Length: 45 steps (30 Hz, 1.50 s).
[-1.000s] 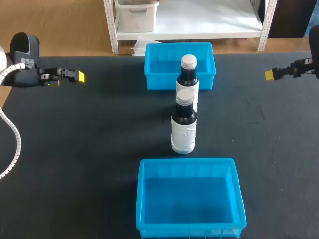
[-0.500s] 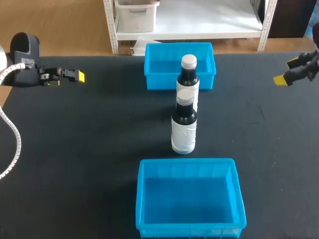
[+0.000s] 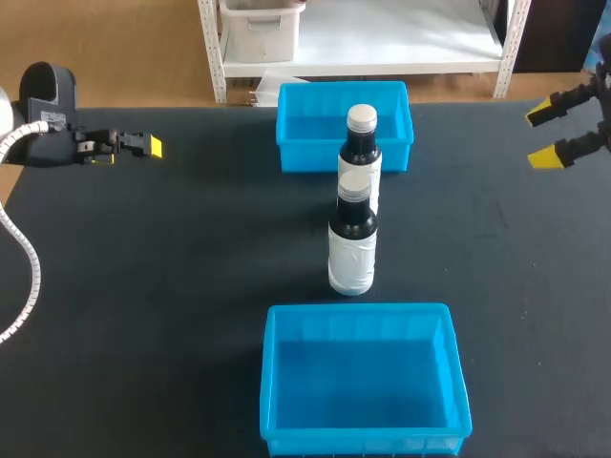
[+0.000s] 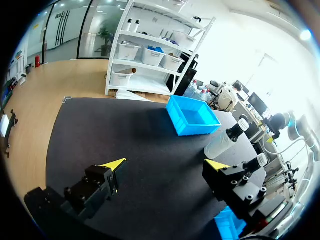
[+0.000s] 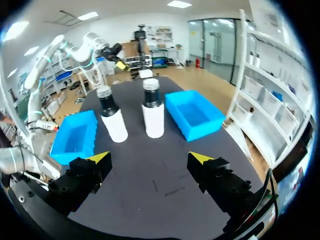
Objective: Pick up the bottle, and place it in the far bin if it is heavy, or in the near bin if it is light.
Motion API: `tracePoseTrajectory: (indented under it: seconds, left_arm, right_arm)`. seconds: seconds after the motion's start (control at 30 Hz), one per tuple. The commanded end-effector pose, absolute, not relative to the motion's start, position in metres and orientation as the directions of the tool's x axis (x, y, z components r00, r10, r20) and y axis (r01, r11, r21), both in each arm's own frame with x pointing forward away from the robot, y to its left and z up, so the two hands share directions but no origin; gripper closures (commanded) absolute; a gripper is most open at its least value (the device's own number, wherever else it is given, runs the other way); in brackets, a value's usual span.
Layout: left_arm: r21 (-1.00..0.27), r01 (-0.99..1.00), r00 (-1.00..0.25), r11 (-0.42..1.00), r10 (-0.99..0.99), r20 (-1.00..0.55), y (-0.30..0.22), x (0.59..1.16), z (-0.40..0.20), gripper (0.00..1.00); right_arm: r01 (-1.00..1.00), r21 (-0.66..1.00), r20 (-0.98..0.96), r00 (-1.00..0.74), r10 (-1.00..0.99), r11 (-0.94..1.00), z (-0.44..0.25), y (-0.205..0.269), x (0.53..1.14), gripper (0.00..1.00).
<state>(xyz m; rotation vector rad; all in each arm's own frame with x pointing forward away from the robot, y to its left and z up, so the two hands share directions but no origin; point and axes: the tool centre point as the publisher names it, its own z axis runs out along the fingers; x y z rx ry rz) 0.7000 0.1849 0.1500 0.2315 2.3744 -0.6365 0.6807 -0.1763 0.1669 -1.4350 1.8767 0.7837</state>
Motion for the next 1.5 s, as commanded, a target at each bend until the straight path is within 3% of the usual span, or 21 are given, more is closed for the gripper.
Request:
tracePoseTrajectory:
  seconds: [0.03, 0.53, 1.13, 1.5]
  left_arm:
    - [-0.383, 0.321, -0.767, 0.866, 0.000, -0.642, 0.185, 0.700, 0.150, 0.00]
    - [-0.383, 0.321, -0.767, 0.866, 0.000, -0.642, 0.185, 0.700, 0.150, 0.00]
    - [-0.383, 0.321, -0.767, 0.866, 0.000, -0.642, 0.185, 0.700, 0.150, 0.00]
    - [-0.383, 0.321, -0.767, 0.866, 0.000, -0.642, 0.185, 0.700, 0.150, 0.00]
  right_arm:
    - [-0.985, 0.100, -0.801, -0.165, -0.575, 0.143, 0.170, -0.170, 0.674, 0.00]
    - [-0.979, 0.006, -0.788, -0.131, -0.601, 0.204, 0.159, -0.093, 0.636, 0.00]
    - [-0.999, 0.044, -0.819, -0.038, -0.573, 0.003, 0.141, -0.010, 0.616, 0.00]
    - [-0.998, 0.059, -0.833, -0.051, -0.551, 0.003, 0.131, 0.018, 0.614, 0.00]
